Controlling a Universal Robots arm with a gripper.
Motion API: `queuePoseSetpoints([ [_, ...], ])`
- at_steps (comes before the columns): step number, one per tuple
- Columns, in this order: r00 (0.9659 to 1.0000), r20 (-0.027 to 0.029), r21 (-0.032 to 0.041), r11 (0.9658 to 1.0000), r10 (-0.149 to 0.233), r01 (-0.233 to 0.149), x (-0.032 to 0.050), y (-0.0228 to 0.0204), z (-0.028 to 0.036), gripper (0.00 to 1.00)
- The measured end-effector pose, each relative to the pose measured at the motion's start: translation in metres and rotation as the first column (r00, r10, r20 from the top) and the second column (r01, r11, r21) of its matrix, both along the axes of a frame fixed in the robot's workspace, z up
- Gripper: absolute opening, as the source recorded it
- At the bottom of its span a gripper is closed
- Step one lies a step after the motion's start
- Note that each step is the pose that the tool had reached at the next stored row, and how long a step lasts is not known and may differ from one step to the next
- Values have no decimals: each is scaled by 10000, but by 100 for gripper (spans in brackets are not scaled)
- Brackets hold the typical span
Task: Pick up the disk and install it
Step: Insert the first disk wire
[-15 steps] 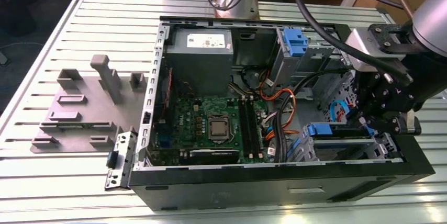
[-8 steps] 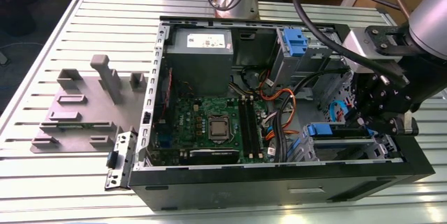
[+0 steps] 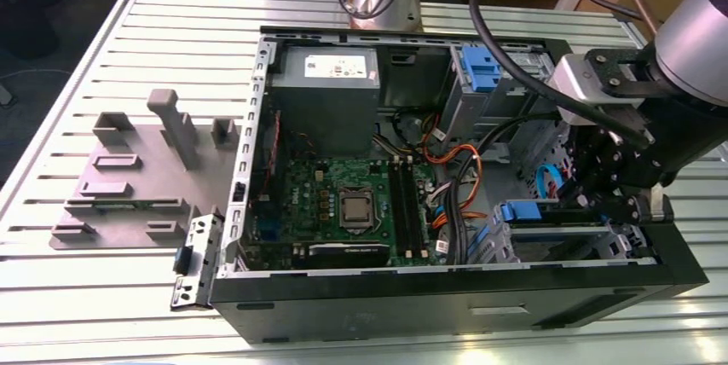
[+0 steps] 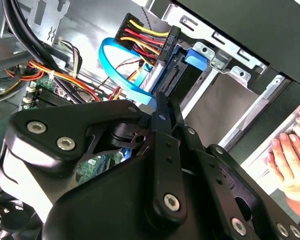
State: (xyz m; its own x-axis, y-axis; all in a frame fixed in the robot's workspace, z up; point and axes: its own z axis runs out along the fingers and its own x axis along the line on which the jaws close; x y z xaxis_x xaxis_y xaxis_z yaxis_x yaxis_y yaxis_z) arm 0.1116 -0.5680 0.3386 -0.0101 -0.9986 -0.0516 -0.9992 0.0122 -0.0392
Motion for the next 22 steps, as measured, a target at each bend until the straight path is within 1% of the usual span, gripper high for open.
queuePoseSetpoints([
  [4, 10000, 13, 0, 10000, 10, -10, -1, 0, -9, 16],
  [22, 10000, 13, 1, 10000, 10, -10, -7, 18, -17, 16],
])
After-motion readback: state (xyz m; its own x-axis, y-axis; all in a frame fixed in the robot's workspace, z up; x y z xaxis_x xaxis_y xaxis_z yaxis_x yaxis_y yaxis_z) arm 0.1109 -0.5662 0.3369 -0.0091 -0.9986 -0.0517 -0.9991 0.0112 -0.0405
